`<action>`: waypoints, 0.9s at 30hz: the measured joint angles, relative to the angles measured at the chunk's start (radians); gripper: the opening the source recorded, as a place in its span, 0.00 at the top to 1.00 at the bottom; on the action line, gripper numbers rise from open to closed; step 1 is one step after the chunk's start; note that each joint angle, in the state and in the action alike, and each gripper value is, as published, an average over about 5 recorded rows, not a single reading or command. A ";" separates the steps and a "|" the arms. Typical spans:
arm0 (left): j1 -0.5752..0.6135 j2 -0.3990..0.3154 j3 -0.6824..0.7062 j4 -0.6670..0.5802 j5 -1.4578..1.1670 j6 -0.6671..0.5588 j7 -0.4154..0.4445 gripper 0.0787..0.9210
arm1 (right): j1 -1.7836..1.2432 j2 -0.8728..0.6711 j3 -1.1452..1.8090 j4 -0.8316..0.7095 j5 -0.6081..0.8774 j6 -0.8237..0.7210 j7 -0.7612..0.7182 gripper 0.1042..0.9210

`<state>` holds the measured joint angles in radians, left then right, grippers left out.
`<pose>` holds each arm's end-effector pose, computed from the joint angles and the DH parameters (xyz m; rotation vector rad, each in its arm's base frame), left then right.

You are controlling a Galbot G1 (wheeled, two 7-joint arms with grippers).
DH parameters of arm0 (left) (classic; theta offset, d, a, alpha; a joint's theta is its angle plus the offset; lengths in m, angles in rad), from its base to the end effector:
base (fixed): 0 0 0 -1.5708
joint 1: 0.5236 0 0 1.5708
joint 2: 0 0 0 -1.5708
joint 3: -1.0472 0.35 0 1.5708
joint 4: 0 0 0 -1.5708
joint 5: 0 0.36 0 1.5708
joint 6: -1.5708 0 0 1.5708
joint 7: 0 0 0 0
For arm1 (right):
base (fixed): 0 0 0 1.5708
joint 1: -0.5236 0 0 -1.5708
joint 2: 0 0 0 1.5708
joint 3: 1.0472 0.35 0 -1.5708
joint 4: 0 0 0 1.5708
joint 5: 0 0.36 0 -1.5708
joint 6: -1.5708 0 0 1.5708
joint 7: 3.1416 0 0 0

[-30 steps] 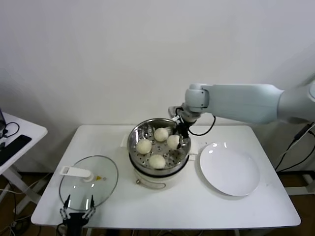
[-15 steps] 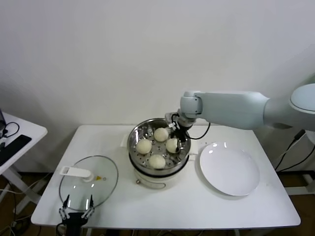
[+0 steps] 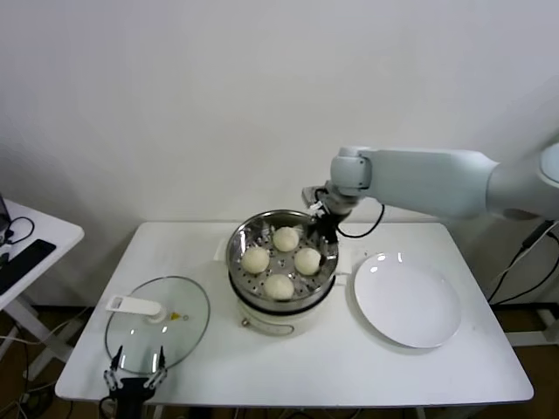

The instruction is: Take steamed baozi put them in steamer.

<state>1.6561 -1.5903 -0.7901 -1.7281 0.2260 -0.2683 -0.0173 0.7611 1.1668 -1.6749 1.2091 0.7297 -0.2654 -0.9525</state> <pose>0.1124 0.0879 -0.4385 0.2607 -2.8805 -0.4787 0.5773 0.0629 -0.0637 1.4900 -1.3045 1.4064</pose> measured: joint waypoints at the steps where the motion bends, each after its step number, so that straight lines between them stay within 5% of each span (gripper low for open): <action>1: 0.001 0.000 0.000 -0.001 0.000 0.000 0.000 0.12 | 0.011 -0.008 -0.002 0.001 0.010 0.002 -0.002 0.12; 14: 0.002 0.010 0.005 0.002 0.005 -0.001 0.000 0.12 | 0.053 -0.188 0.100 0.080 0.147 -0.016 0.111 0.12; 27: -0.002 0.015 0.022 0.022 0.020 -0.006 -0.002 0.12 | -0.304 -0.412 0.556 0.197 0.148 -0.018 0.451 0.12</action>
<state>1.6545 -1.5754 -0.7686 -1.7065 0.2460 -0.2747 -0.0192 0.4575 0.7546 -1.1189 1.4058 0.8778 -0.2833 -0.5019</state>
